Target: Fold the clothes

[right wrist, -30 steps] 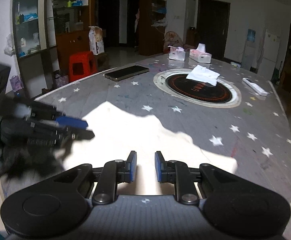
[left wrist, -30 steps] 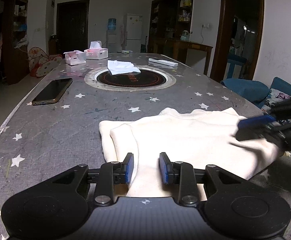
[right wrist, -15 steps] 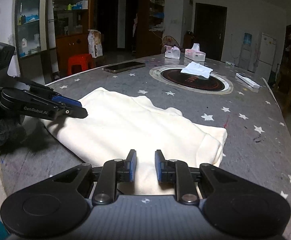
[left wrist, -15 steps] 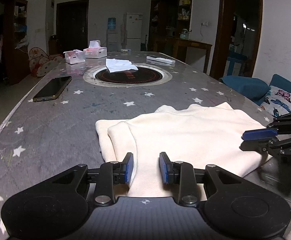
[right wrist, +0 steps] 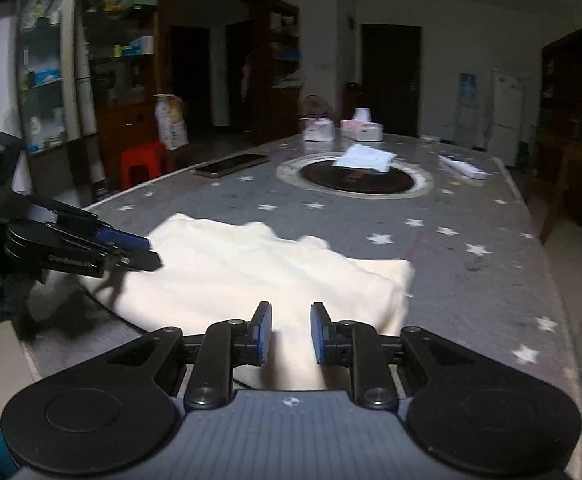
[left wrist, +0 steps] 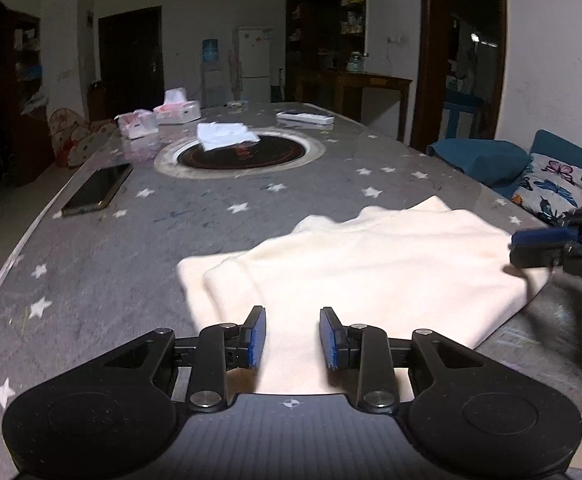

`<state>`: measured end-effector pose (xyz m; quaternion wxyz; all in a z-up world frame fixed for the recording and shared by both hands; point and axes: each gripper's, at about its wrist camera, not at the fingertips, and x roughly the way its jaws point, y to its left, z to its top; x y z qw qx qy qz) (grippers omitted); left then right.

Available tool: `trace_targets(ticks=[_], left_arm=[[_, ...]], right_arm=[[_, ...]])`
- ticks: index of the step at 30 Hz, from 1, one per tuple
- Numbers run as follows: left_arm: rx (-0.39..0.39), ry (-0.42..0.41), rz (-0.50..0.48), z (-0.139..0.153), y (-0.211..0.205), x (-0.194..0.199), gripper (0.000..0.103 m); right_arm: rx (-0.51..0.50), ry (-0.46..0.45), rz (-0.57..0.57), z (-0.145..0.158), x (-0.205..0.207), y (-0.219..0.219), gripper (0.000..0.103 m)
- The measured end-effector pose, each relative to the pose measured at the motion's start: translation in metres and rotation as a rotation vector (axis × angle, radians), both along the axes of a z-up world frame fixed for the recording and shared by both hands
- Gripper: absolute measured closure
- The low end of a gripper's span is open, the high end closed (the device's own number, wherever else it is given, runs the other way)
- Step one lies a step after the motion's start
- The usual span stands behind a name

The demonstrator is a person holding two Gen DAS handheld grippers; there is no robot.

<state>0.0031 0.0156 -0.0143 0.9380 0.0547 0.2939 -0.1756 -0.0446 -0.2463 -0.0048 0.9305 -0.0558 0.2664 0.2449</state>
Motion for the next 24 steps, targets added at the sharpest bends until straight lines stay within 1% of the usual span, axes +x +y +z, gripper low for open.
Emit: trace_targets(ticks=[2, 5, 9, 11, 15, 17, 21, 24], left_arm=[[-0.008, -0.001, -0.026, 0.004, -0.009, -0.001, 0.069], [-0.020, 0.000, -0.078, 0.007, -0.028, -0.004, 0.069], [-0.035, 0.003, -0.150, 0.007, -0.053, -0.007, 0.068], [-0.039, 0.011, -0.170, 0.004, -0.063, -0.006, 0.068], [-0.035, 0.031, -0.179, -0.004, -0.076, -0.005, 0.068], [-0.038, 0.034, -0.179, -0.006, -0.075, -0.005, 0.068], [-0.042, 0.032, -0.183, -0.008, -0.073, -0.006, 0.067], [-0.048, 0.032, -0.180, -0.009, -0.072, -0.006, 0.067]], right_arm=[[-0.006, 0.032, -0.014, -0.009, -0.001, -0.005, 0.084], [0.011, 0.040, -0.023, -0.018, -0.003, -0.008, 0.084], [-0.001, 0.030, -0.015, -0.007, 0.000, -0.009, 0.084], [0.004, 0.017, -0.015, 0.000, 0.004, -0.009, 0.084], [-0.001, 0.006, -0.020, 0.005, 0.020, -0.009, 0.083], [-0.007, 0.017, -0.020, 0.001, 0.031, -0.007, 0.083], [-0.016, 0.083, -0.032, -0.015, 0.049, -0.006, 0.083], [-0.029, 0.078, -0.028, -0.009, 0.055, -0.003, 0.083]])
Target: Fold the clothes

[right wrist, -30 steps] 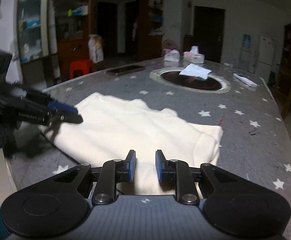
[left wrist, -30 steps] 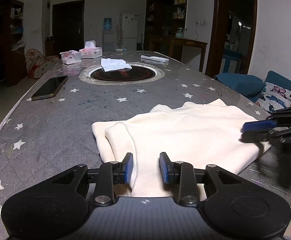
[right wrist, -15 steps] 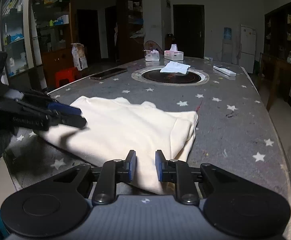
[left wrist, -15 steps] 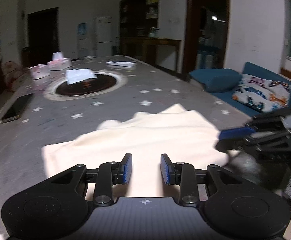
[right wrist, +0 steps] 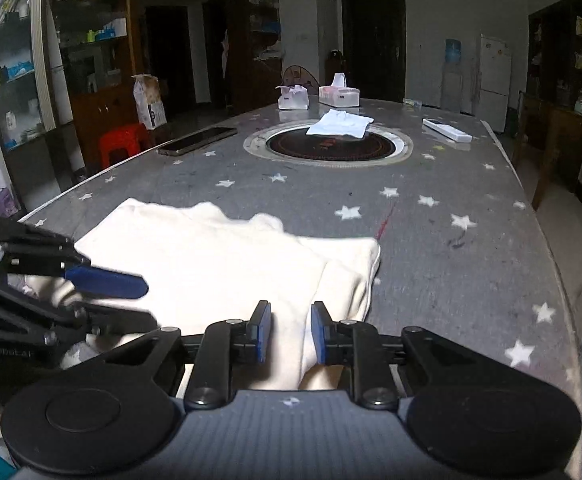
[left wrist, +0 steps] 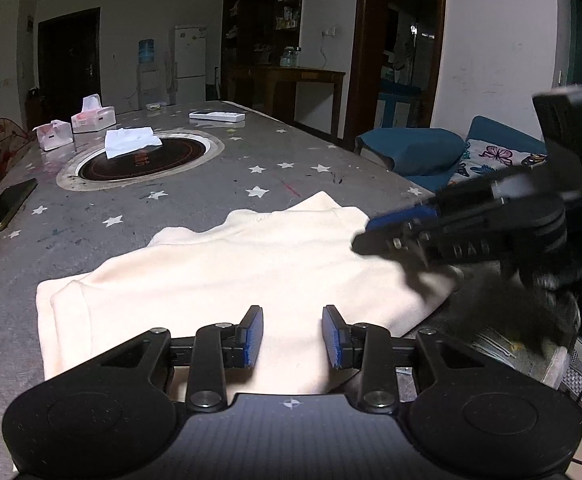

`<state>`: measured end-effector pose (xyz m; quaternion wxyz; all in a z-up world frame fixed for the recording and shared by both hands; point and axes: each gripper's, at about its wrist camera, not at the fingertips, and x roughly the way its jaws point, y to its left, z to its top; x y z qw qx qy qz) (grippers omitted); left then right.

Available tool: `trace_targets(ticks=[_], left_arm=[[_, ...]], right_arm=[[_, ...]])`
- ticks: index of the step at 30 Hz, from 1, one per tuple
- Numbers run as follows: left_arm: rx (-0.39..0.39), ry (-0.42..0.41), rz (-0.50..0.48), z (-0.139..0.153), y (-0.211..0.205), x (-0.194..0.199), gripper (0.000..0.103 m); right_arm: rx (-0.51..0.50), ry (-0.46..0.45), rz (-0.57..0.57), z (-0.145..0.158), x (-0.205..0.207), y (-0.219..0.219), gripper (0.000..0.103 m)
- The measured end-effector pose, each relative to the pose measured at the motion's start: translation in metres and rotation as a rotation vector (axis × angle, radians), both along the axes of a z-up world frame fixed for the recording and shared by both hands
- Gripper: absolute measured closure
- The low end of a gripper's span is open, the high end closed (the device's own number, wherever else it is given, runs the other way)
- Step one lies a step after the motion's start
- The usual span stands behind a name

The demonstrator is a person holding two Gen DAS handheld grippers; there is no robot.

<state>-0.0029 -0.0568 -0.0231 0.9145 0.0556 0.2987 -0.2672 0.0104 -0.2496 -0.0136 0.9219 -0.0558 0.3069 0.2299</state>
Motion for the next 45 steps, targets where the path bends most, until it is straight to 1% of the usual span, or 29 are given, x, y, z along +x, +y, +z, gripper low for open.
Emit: trace_targets(ticks=[3, 8, 11, 14, 16, 19, 21, 23, 26, 27, 30, 33, 37, 40, 45], left_arm=[[-0.006, 0.002, 0.003, -0.001, 0.000, 0.000, 0.067], [-0.016, 0.004, 0.006, -0.001, 0.001, -0.001, 0.067], [-0.025, 0.006, 0.007, -0.002, 0.002, -0.001, 0.067], [-0.037, 0.008, 0.007, -0.002, 0.004, -0.001, 0.067], [-0.044, 0.009, 0.008, -0.003, 0.004, -0.001, 0.067], [-0.052, 0.010, 0.006, -0.003, 0.005, -0.001, 0.066], [-0.058, 0.013, 0.005, -0.003, 0.006, 0.000, 0.066], [-0.064, 0.016, 0.004, -0.003, 0.007, 0.000, 0.066], [-0.081, 0.030, 0.002, 0.001, 0.011, 0.003, 0.066], [-0.093, 0.036, 0.009, 0.004, 0.015, 0.005, 0.066], [-0.090, 0.019, 0.054, 0.013, 0.026, 0.015, 0.066], [-0.082, 0.028, 0.102, 0.018, 0.037, 0.034, 0.066], [-0.071, 0.051, 0.160, 0.017, 0.046, 0.059, 0.068], [-0.050, 0.088, 0.196, 0.010, 0.047, 0.076, 0.068], [-0.022, 0.084, 0.220, 0.010, 0.045, 0.075, 0.068]], right_arm=[[-0.015, -0.009, 0.012, 0.004, 0.009, 0.007, 0.083], [-0.053, 0.036, 0.005, -0.007, 0.037, 0.021, 0.084], [-0.074, 0.042, 0.003, -0.007, 0.047, 0.028, 0.085], [-0.069, 0.041, 0.014, -0.001, 0.050, 0.034, 0.085], [-0.069, 0.026, 0.047, 0.007, 0.049, 0.043, 0.085], [-0.093, 0.026, 0.075, 0.006, 0.055, 0.057, 0.085], [-0.123, 0.041, 0.075, 0.001, 0.064, 0.065, 0.085], [-0.146, 0.034, 0.076, -0.002, 0.069, 0.071, 0.084], [-0.133, 0.024, 0.082, 0.006, 0.067, 0.071, 0.085], [-0.125, 0.019, 0.085, 0.010, 0.065, 0.070, 0.085], [-0.105, 0.004, 0.089, 0.018, 0.059, 0.068, 0.084], [-0.090, 0.002, 0.070, 0.019, 0.053, 0.060, 0.084], [-0.060, 0.025, 0.026, 0.014, 0.050, 0.048, 0.083], [-0.055, 0.048, 0.014, 0.007, 0.049, 0.043, 0.083], [-0.045, 0.075, -0.005, -0.004, 0.048, 0.037, 0.082]])
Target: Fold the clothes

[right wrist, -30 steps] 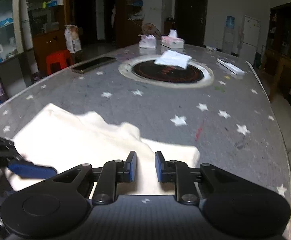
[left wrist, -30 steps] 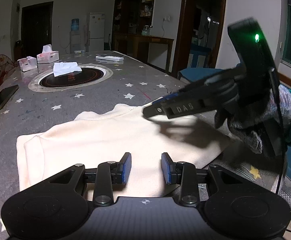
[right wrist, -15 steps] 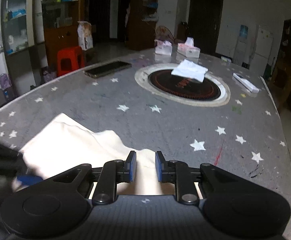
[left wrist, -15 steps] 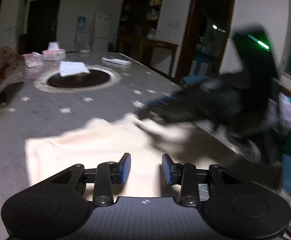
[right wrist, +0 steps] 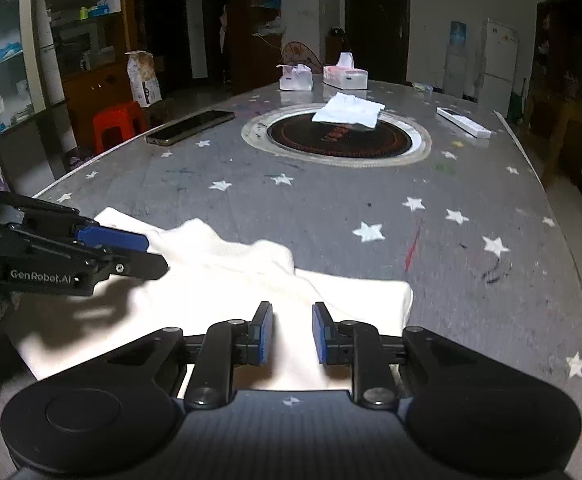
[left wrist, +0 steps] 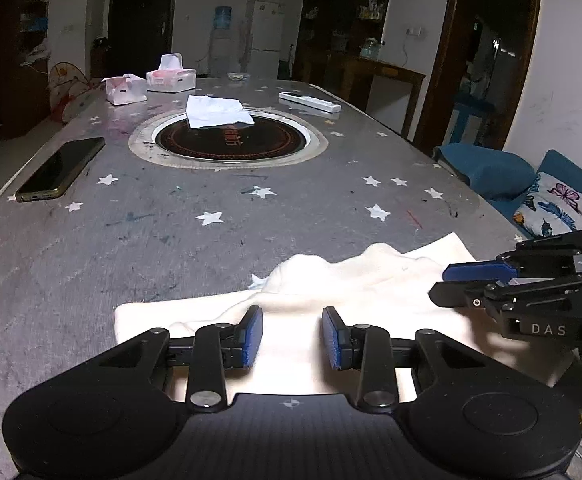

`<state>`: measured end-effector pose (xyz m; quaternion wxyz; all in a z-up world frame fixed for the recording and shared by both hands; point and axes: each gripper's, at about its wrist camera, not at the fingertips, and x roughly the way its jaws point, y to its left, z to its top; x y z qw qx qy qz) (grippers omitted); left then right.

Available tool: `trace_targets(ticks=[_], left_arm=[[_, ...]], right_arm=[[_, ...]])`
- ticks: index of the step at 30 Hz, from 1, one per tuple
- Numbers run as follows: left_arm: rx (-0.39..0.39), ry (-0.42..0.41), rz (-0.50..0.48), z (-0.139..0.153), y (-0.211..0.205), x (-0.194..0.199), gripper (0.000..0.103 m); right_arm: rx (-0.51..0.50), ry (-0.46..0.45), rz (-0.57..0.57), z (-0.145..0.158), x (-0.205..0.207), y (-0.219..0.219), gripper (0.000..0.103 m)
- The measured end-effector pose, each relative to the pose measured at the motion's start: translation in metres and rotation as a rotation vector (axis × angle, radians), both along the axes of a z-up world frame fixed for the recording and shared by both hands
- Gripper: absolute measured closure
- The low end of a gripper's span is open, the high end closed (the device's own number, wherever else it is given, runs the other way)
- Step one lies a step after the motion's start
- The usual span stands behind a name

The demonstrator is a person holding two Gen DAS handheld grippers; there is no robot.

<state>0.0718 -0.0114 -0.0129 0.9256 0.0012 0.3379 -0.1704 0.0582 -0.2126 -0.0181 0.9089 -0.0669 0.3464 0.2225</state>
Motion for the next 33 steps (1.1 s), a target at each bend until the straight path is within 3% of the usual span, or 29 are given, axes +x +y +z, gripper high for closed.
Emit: trace_targets(ticks=[8, 16, 24, 33], left_arm=[[0.043, -0.011, 0.041, 0.002, 0.004, -0.007, 0.066], [0.047, -0.016, 0.072, 0.001, 0.016, -0.018, 0.066], [0.045, -0.058, 0.097, 0.013, 0.021, -0.057, 0.058], [0.089, -0.055, 0.086, -0.002, 0.019, -0.085, 0.053]], right_arm=[[0.033, -0.046, 0.034, 0.014, -0.024, 0.001, 0.078], [0.005, -0.055, 0.113, 0.007, -0.058, 0.017, 0.077], [0.016, -0.102, 0.160, 0.015, -0.084, 0.028, 0.077], [-0.033, -0.122, 0.189, 0.003, -0.094, 0.042, 0.076]])
